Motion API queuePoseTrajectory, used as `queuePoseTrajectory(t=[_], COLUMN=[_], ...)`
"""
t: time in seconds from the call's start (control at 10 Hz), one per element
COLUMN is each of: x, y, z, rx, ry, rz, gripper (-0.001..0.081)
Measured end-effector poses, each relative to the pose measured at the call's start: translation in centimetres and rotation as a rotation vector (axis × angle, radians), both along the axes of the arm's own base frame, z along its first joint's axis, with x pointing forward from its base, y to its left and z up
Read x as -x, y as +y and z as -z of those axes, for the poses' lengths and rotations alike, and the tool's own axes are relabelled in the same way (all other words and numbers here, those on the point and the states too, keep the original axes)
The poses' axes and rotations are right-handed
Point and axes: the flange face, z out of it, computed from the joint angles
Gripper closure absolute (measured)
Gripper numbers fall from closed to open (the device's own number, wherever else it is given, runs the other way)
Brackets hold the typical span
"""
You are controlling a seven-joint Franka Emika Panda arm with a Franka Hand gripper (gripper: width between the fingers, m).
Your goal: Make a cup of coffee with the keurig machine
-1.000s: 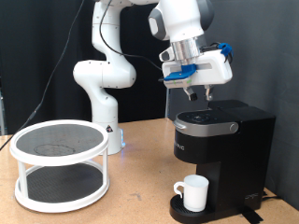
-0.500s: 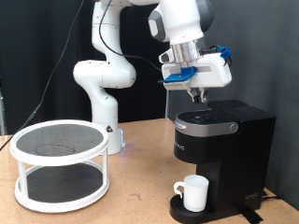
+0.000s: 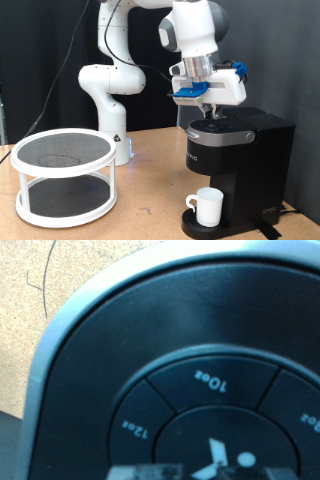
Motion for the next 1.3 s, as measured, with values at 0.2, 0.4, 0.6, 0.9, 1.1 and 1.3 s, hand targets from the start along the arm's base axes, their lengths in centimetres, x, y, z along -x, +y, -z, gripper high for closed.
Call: queuePoseTrajectory(t=[0.2, 0.4, 0.6, 0.9, 1.1, 1.3], x=[-0.1, 0.2, 0.2, 0.2, 0.1, 0.0], y=[0.1, 0.3, 0.6, 0.6, 0.6, 0.4], z=[0.8, 1.5, 1.5, 1.5, 1.3, 0.5], rx=[-0.004, -0.001, 0.000, 0.000, -0.022, -0.108], ry=[0.005, 0.008, 0.006, 0.006, -0.006, -0.038], rz=[-0.002, -0.011, -0.015, -0.016, -0.007, -0.001], gripper=[0.0806, 0.0806, 0.0806, 0.0806, 0.0806, 0.0806])
